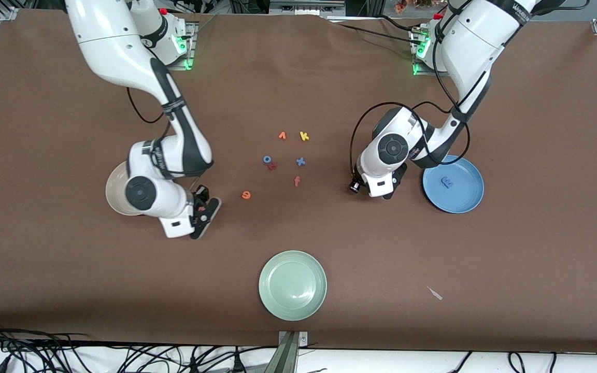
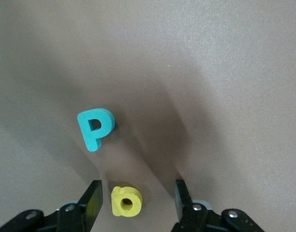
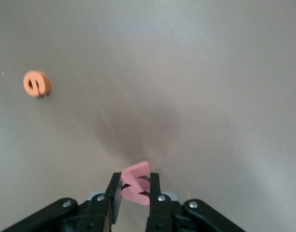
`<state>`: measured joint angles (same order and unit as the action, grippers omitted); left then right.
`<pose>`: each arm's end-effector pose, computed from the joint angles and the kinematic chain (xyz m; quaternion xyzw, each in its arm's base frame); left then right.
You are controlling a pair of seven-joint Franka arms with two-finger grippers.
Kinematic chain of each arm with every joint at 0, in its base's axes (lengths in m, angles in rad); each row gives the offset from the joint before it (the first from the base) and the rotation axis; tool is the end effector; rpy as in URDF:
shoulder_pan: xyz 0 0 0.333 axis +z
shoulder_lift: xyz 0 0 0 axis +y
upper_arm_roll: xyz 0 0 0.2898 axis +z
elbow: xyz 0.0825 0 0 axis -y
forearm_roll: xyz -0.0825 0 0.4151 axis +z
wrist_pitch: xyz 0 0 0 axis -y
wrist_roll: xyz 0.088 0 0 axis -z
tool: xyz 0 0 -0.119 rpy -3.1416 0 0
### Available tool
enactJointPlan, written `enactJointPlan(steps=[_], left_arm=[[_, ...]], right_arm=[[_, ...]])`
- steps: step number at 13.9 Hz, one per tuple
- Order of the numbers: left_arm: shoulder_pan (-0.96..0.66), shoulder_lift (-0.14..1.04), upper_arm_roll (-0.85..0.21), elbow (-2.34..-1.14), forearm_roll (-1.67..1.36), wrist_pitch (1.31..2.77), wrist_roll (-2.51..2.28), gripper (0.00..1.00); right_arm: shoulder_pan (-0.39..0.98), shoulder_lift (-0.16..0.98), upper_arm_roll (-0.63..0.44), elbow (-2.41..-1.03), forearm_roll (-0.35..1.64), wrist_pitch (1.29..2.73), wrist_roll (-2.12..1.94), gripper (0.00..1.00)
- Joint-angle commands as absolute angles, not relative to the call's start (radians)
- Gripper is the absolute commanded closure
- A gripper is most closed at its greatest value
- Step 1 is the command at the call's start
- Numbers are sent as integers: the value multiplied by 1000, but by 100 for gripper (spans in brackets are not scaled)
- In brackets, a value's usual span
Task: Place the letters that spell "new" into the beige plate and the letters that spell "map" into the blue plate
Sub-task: 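Grasp the pink w with the right gripper while the left gripper reaches the yellow d, then drop the w on the beige plate while the left gripper drops the d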
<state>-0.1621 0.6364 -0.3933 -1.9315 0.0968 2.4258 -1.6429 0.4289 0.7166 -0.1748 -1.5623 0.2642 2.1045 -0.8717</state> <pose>0.5184 -0.3299 0.1114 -0.8561 -0.5077 0.0972 0.0004 0.6613 0.1975 0.1637 -0.8724 -0.4798 0.0605 0.0708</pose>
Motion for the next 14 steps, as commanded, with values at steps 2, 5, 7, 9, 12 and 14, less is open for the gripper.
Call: enactJointPlan(steps=[2, 5, 7, 9, 12, 14], left_arm=[[-172, 617, -394, -1976, 117, 2422, -1674, 44], [-172, 615, -396, -1977, 117, 2424, -1678, 78], [-170, 615, -396, -1977, 115, 2422, -1678, 95], [-172, 598, -394, -1971, 126, 2395, -1663, 100], [-153, 558, -393, -1901, 127, 2237, -1593, 100], [-111, 549, -390, -1832, 129, 2104, -1489, 100]], right_arm=[[365, 686, -195, -1552, 288, 1944, -848, 100], [367, 652, -254, -1552, 285, 1801, -746, 100], [365, 638, -310, -1554, 288, 1702, -707, 100], [356, 647, -363, -1557, 288, 1681, -698, 100], [279, 696, -364, -1559, 322, 1690, -681, 84], [259, 703, -364, -1559, 344, 1686, -661, 62]])
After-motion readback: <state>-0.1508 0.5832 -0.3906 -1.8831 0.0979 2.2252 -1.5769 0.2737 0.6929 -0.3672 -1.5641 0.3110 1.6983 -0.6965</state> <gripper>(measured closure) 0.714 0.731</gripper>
